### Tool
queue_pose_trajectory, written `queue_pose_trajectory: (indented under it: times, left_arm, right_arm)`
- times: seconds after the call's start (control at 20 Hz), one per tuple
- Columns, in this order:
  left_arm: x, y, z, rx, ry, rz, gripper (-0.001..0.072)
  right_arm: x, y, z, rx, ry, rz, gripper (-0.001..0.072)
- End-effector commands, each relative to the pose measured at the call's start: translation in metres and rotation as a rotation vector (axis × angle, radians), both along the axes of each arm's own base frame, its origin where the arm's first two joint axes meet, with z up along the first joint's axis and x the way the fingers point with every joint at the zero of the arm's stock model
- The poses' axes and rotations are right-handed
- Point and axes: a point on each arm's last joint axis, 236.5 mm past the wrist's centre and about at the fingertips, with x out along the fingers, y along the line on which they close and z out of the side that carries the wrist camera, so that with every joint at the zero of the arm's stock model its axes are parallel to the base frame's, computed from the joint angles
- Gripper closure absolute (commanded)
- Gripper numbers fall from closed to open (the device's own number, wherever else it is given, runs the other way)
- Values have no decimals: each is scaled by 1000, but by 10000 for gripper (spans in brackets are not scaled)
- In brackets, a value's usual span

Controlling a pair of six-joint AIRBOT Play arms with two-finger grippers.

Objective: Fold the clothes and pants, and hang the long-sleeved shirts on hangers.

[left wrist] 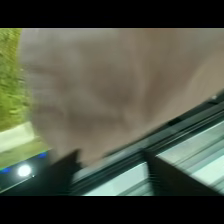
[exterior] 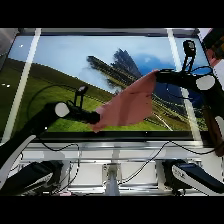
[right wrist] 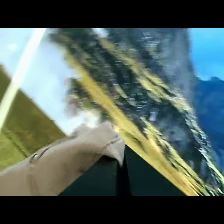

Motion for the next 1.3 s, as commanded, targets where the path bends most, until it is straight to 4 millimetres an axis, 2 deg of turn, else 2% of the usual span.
queue_pose_trajectory:
  times: [0.0,0.05,0.1,0.15,0.25,0.35,0.45,0.5,0.6,0.7,0.8,1.0,1.15,1.25]
  left_arm:
    - [-7,-23,-26,-49,83,52,1]
    - [-8,-24,-29,-52,97,57,-7]
    - [-7,-24,-28,-54,90,56,-6]
    - [-3,-23,-26,-58,79,65,-5]
    - [11,-19,-14,-78,35,85,-4]
    - [26,-14,7,-109,-17,117,-4]
    - [36,-7,23,-132,-59,145,-4]
    - [38,-5,27,-137,-69,151,-4]
    - [38,-5,29,-139,-73,152,-3]
    - [38,-5,26,-135,-67,152,-4]
    - [39,-5,21,-129,-58,155,-4]
    - [53,-4,12,-123,-79,191,-4]
    - [74,-2,6,-126,-125,251,-4]
    - [87,0,4,-132,-155,292,-4]
  right_arm:
    - [3,4,-44,6,108,13,687]
    - [4,3,-50,5,120,12,528]
    - [4,1,-52,-6,124,13,233]
    - [5,-3,-52,-16,121,8,148]
    - [4,-23,-49,-17,132,-43,157]
    - [-2,-58,-49,-19,166,-127,167]
    - [-20,-93,-60,9,263,-205,185]
    - [-33,-107,-70,39,336,-233,233]
    - [-60,-118,-89,94,480,-238,232]
    - [-84,-113,-110,169,622,-214,223]
    - [-95,-104,-131,231,708,-203,223]
    - [-91,-77,-157,412,782,-218,224]
    - [-94,-73,-179,450,834,-237,224]
    - [-86,-73,-185,481,826,-261,224]
